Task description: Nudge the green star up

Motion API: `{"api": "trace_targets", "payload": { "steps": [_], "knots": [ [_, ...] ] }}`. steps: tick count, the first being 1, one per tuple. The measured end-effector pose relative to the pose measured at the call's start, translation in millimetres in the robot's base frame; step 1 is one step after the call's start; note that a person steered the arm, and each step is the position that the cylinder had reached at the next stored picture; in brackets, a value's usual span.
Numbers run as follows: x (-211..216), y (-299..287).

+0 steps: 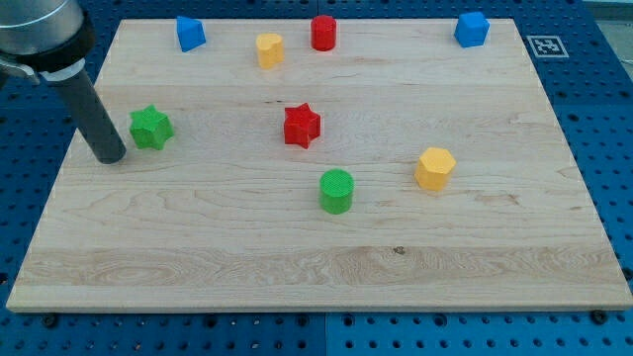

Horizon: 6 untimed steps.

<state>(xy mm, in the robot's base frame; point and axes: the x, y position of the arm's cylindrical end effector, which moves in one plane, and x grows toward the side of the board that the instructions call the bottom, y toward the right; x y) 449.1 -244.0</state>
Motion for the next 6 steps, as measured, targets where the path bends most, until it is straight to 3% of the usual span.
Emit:
{"api": "trace_targets", "payload": {
  "steps": [4,5,6],
  "knots": [
    [-20.6,11.9],
    [-13.7,11.9],
    [22.2,25.7]
  ]
}}
